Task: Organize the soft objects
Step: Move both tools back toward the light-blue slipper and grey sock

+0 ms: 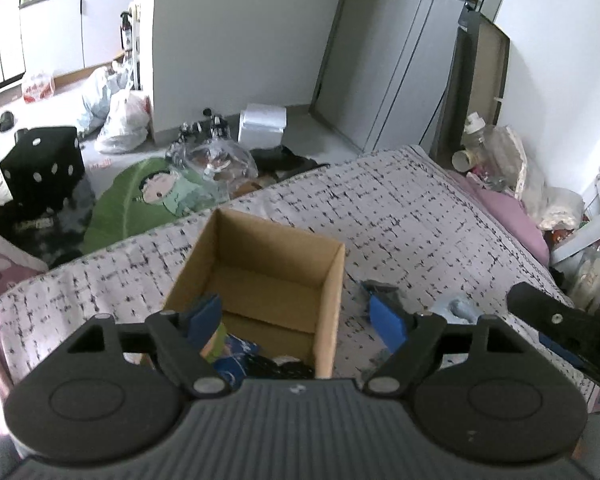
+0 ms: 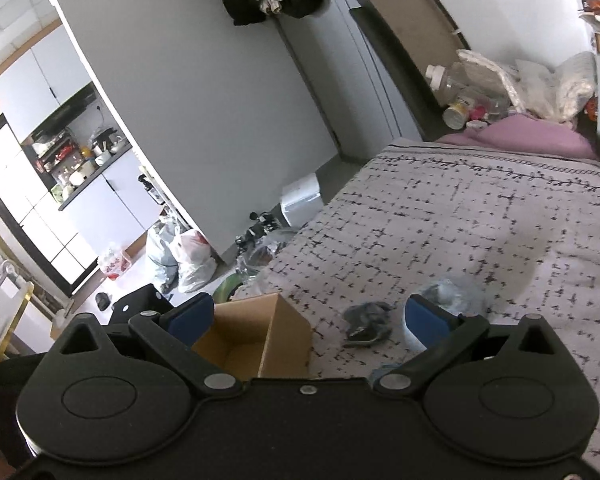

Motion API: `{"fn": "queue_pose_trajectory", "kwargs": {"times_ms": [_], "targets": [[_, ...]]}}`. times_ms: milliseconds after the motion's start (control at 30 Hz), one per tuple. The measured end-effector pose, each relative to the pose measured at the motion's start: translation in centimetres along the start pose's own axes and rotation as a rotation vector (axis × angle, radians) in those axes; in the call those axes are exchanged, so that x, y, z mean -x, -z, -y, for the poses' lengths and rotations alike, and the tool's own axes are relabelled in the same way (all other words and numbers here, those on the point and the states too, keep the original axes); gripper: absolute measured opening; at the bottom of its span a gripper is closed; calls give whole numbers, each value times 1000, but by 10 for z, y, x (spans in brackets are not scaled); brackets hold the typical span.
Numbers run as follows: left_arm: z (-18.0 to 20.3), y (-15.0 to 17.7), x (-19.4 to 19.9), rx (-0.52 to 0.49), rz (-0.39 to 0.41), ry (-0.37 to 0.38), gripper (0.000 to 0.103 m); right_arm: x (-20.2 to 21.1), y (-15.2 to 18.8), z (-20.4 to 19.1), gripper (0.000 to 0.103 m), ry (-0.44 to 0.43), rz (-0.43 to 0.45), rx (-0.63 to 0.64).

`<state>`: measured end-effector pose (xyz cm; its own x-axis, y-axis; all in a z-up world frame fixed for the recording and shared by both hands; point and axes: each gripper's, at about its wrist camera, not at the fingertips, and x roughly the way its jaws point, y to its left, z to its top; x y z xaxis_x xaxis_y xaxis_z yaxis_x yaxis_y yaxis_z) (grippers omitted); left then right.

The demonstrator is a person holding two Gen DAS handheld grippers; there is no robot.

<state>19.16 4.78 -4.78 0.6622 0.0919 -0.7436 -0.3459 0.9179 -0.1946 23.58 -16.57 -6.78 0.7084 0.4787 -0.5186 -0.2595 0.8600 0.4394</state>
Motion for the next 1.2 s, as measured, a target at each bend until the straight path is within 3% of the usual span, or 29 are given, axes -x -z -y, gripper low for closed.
{"fn": "queue_pose_trajectory", "kwargs": {"times_ms": [733,1200], "targets": [[73,5,-17,-68,-43,58,80,14,-23,75,102,17,-68,-161],[106,-3,-52,-84,-97,117,80,-12,-27,111,102,58,-138,-272]]}}
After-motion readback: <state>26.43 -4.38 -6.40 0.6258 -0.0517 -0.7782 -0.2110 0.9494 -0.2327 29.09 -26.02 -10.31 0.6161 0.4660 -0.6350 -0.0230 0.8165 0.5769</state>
